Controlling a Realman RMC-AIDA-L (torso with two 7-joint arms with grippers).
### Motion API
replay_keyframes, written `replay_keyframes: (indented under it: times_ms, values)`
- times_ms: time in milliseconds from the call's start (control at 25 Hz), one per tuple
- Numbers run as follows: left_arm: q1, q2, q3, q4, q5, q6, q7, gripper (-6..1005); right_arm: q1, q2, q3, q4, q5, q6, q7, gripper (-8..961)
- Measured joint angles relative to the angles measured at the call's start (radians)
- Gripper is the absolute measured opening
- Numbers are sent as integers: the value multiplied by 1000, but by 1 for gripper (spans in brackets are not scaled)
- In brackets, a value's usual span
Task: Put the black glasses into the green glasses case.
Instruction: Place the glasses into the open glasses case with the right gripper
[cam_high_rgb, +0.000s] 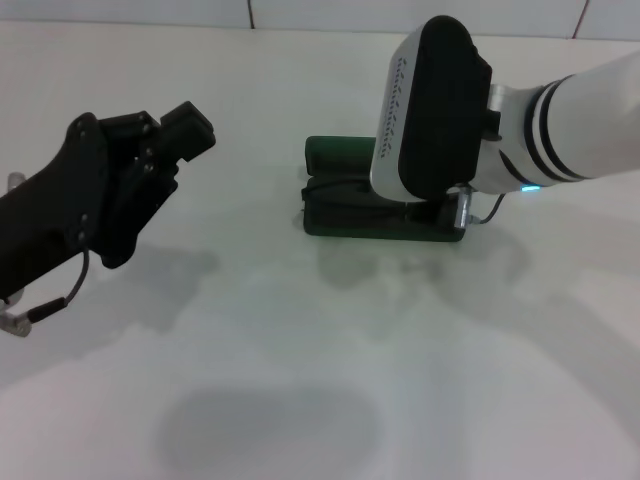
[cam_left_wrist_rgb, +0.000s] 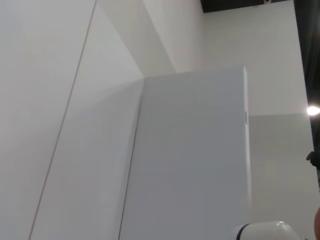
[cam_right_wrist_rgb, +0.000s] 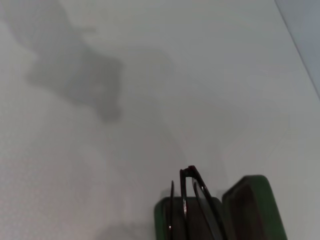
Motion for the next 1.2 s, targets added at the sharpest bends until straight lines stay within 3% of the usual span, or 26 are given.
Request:
replay_keyframes:
  times_ms: [360, 1200]
  values:
    - [-6, -1, -5, -2, 0, -11, 0, 36, 46, 0, -30, 115, -32, 70, 5, 36]
    - [-1, -11, -5, -3, 3, -13, 0, 37, 63, 0, -50, 177, -35, 116, 8, 37]
